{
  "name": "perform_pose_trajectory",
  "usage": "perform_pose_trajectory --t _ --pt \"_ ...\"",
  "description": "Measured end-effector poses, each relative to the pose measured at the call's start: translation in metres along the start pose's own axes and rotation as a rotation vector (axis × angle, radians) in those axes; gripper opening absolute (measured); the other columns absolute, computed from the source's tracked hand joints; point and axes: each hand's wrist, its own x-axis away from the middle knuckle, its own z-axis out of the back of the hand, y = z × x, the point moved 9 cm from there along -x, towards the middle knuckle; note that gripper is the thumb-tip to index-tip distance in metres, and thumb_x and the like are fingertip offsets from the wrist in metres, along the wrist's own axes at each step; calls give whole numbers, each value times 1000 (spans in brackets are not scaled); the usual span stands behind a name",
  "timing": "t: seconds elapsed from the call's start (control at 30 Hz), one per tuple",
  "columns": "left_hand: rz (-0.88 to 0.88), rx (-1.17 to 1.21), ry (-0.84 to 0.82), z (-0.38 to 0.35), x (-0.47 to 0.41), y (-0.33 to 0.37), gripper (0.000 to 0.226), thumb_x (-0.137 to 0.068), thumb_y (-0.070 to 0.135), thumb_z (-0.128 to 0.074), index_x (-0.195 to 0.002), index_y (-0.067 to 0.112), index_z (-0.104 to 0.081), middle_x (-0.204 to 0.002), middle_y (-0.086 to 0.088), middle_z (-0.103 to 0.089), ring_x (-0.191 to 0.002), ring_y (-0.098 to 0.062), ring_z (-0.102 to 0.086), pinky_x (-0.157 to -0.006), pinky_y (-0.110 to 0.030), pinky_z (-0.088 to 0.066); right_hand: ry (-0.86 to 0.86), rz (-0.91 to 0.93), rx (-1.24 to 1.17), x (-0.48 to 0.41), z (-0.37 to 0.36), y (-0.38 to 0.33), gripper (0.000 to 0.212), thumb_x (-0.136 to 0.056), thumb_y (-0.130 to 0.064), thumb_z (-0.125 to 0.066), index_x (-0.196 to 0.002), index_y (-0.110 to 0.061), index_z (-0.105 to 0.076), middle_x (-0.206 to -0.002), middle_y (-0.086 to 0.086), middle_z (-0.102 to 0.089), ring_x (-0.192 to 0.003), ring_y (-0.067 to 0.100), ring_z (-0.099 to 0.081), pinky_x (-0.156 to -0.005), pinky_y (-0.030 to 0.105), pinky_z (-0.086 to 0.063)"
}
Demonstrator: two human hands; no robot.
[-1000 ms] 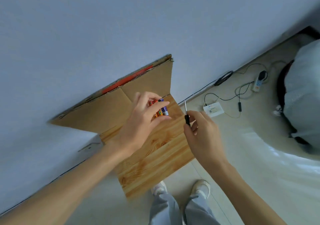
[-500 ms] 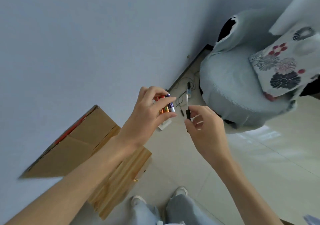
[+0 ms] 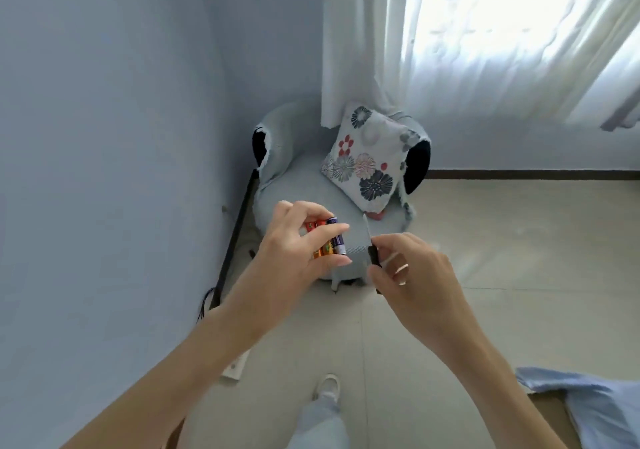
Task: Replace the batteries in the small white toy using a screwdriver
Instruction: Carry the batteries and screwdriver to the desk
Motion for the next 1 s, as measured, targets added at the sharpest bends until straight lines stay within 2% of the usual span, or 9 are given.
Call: perform_pose_trajectory --t 0.13,0.33,0.6,0.73,0.87,1.0 --pt "-124 59 -63 -50 -80 6 42 -92 38 -78 -127 14 -75 -124 -6 -60 -116 -26 -52 -103 -39 -50 64 -68 39 -41 47 39 30 -89 -5 -74 -113 -22 -76 -94 -13 -68 -70 11 -70 -72 36 -60" --pt "-303 158 -141 -129 -201 18 43 -92 37 -79 -128 14 -74 -126 -6 -60 -116 -28 -53 -97 -43 -53 234 -195 73 -106 128 100 25 -91 -9 -74 -112 -24 -76 -96 -16 -69 -73 10 -71 -73 34 -61" --pt "-513 332 -243 -228 -346 52 41 -98 47 -69 -129 20 -73 -129 -3 -59 -118 -25 -53 -98 -38 -52 438 -376 24 -172 230 176 27 -92 -12 -77 -116 -25 -76 -96 -13 -72 -77 11 -72 -76 35 -62" --pt "-612 417 -273 -287 -399 88 38 -97 44 -72 -127 21 -75 -128 -1 -59 -118 -22 -51 -97 -34 -51 532 -480 -53 -177 279 222 26 -93 -13 -77 -115 -26 -77 -95 -12 -75 -79 10 -74 -75 31 -63" --pt "-702 495 -343 -363 -441 141 38 -96 40 -77 -130 23 -74 -129 1 -57 -119 -21 -50 -95 -35 -52 628 -561 -105 -168 339 279 25 -93 -8 -77 -110 -26 -78 -87 -8 -76 -73 9 -75 -65 16 -56" --pt "-809 501 -404 -443 -482 205 41 -96 42 -76 -133 25 -71 -130 2 -55 -118 -19 -49 -93 -35 -53 714 -592 -128 -166 411 344 24 -93 -8 -77 -108 -26 -77 -87 -7 -75 -71 10 -75 -66 17 -56"
